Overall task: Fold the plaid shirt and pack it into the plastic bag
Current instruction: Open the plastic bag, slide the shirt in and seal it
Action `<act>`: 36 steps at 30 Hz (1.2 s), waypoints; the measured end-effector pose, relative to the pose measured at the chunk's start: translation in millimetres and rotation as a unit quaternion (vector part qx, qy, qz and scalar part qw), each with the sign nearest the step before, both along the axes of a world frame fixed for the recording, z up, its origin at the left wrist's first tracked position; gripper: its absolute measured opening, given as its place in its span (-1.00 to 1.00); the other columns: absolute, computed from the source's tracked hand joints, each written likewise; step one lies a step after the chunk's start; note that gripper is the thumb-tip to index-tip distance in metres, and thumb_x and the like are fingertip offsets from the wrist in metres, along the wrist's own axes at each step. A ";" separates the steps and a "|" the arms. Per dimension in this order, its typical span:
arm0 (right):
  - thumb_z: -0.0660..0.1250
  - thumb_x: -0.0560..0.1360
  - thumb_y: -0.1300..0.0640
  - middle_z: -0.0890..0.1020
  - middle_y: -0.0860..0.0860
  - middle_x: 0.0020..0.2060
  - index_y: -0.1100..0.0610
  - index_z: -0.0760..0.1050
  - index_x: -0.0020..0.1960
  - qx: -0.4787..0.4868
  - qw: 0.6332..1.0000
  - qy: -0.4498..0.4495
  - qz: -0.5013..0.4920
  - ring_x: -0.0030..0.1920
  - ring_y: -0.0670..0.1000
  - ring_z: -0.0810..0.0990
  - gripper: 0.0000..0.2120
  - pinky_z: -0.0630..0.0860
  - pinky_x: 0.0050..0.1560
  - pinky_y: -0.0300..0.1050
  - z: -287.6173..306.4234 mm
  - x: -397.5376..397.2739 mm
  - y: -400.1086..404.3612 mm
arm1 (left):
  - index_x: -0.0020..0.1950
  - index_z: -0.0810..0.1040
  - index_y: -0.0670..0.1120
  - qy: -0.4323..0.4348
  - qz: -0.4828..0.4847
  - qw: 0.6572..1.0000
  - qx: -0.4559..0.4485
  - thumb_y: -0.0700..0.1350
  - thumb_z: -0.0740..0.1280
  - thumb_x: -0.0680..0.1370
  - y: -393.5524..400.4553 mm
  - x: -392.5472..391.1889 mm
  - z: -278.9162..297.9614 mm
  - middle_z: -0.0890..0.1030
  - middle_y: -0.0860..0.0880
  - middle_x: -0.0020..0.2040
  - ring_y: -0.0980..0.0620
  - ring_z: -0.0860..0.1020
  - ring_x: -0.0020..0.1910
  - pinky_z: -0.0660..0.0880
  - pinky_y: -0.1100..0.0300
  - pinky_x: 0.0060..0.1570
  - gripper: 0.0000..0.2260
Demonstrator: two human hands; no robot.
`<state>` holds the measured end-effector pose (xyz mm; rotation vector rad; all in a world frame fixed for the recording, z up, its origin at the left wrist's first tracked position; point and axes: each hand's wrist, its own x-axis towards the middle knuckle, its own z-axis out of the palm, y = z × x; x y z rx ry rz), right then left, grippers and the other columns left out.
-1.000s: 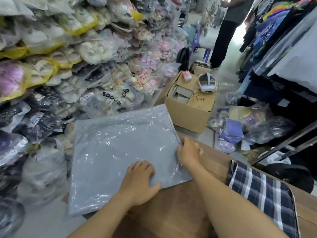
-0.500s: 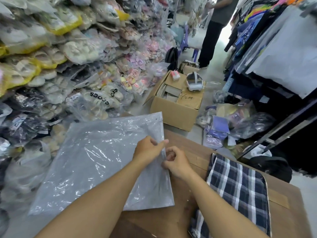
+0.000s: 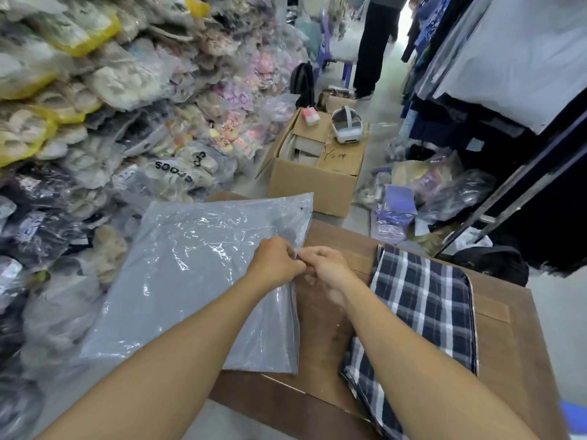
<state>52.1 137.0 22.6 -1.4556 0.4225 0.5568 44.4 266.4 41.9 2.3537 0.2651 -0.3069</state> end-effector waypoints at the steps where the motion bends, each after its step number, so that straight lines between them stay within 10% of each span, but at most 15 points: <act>1: 0.38 0.59 0.20 0.61 0.04 -0.29 0.13 0.56 -0.10 -0.004 1.000 -0.007 0.004 -0.42 -0.11 0.54 -0.91 0.49 -0.43 -0.30 1.3 0.2 0.1 | -0.40 0.50 -0.16 0.002 0.002 1.000 0.011 -0.04 0.37 0.22 0.4 -1.6 1.6 0.54 -0.09 -0.42 -0.12 0.52 -0.33 0.50 0.12 -0.32 -0.82; 14: 0.35 0.62 0.07 0.64 0.11 -0.12 0.25 0.56 0.08 -0.009 0.999 -0.043 0.004 -0.35 -0.13 0.65 -0.77 0.60 -0.39 -0.21 5.5 -20.8 -0.7 | 0.23 0.58 -0.08 -0.021 0.021 0.999 -0.035 -0.10 0.37 0.47 0.7 -13.9 1.5 0.69 -0.02 -0.16 -0.05 0.65 -0.04 0.61 0.03 0.02 -0.67; 26: 0.37 0.48 0.08 0.60 0.05 -0.41 0.08 0.39 -0.42 -0.354 0.934 -0.055 0.017 -0.24 0.21 0.71 -0.67 0.67 -0.11 0.05 -11.7 -24.5 -41.5 | 0.03 0.61 -0.07 -0.205 0.127 0.958 0.157 -0.14 0.26 0.50 30.7 -0.9 65.2 0.65 -0.11 -0.05 -0.21 0.55 -0.09 0.35 0.10 -0.20 -0.82; 36: 0.33 0.51 0.05 0.57 0.00 -0.31 0.05 0.42 -0.33 -0.319 0.945 -0.062 0.025 -0.14 0.13 0.62 -0.73 0.64 -0.05 0.03 -3.5 -20.5 -34.0 | -0.01 0.60 -0.08 -0.215 0.049 0.956 0.191 -0.15 0.25 0.52 10.3 -1.1 77.4 0.66 -0.07 -0.05 -0.20 0.59 -0.08 0.49 0.05 -0.17 -0.85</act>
